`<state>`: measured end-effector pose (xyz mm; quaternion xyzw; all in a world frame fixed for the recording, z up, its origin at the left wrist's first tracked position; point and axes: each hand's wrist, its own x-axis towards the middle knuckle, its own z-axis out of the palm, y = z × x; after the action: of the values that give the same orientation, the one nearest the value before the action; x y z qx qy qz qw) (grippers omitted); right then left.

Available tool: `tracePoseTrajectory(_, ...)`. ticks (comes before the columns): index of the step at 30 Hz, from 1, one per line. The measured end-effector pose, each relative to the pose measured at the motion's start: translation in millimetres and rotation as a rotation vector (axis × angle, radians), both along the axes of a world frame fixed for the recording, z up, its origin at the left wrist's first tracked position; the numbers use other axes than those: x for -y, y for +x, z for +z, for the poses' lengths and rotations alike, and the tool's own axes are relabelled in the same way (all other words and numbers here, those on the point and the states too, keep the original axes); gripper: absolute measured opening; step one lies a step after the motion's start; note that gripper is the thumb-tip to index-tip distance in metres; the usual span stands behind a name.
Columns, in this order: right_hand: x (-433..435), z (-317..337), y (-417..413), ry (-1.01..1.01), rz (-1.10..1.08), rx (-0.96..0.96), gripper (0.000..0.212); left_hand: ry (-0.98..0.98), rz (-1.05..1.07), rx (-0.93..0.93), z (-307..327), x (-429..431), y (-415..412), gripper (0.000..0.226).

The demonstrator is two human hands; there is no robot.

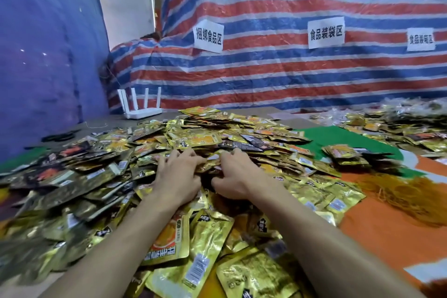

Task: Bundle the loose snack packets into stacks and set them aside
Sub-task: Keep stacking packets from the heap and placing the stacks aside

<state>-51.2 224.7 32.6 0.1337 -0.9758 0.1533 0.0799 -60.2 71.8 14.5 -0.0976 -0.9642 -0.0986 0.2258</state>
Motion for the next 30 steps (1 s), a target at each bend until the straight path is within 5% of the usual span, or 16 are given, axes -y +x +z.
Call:
tracePoseTrajectory(3,-11.5,6.4,-0.2,-0.221,-0.023,-0.177,0.023,0.180,-0.048,-0.097,4.4,6.5,0.5,0.029)
tracePoseTrajectory(8,-29.8,9.7,1.8,-0.390,-0.086,-0.186,0.033,0.391,-0.142,-0.216,8.9,14.0,2.8,0.006)
tracePoseTrajectory(10,-35.6,9.4,-1.7,-0.366,-0.053,-0.129,0.015,0.480,-0.185,-0.246,10.1,13.5,5.6,0.015)
tracePoseTrajectory(14,-47.1,7.1,-4.1,-0.430,-0.027,-0.122,0.026,0.658,-0.198,-0.274,11.7,15.3,6.5,0.017)
tracePoseTrajectory(20,-49.5,6.2,-4.5,-0.837,0.094,-0.318,0.010,1.085,-0.185,-0.265,17.3,19.1,2.7,0.017)
tracePoseTrajectory(22,-44.4,7.0,-1.6,-0.946,0.171,-0.281,0.012,1.272,-0.197,-0.223,21.8,17.9,2.8,0.034)
tracePoseTrajectory(25,-38.3,3.9,-0.7,-0.971,0.251,-0.171,0.017,1.521,-0.265,-0.191,25.6,16.3,1.2,0.010)
tracePoseTrajectory(30,-28.7,-3.9,-3.0,-1.108,0.299,-0.020,0.025,1.727,-0.306,-0.151,27.2,15.1,1.5,0.023)
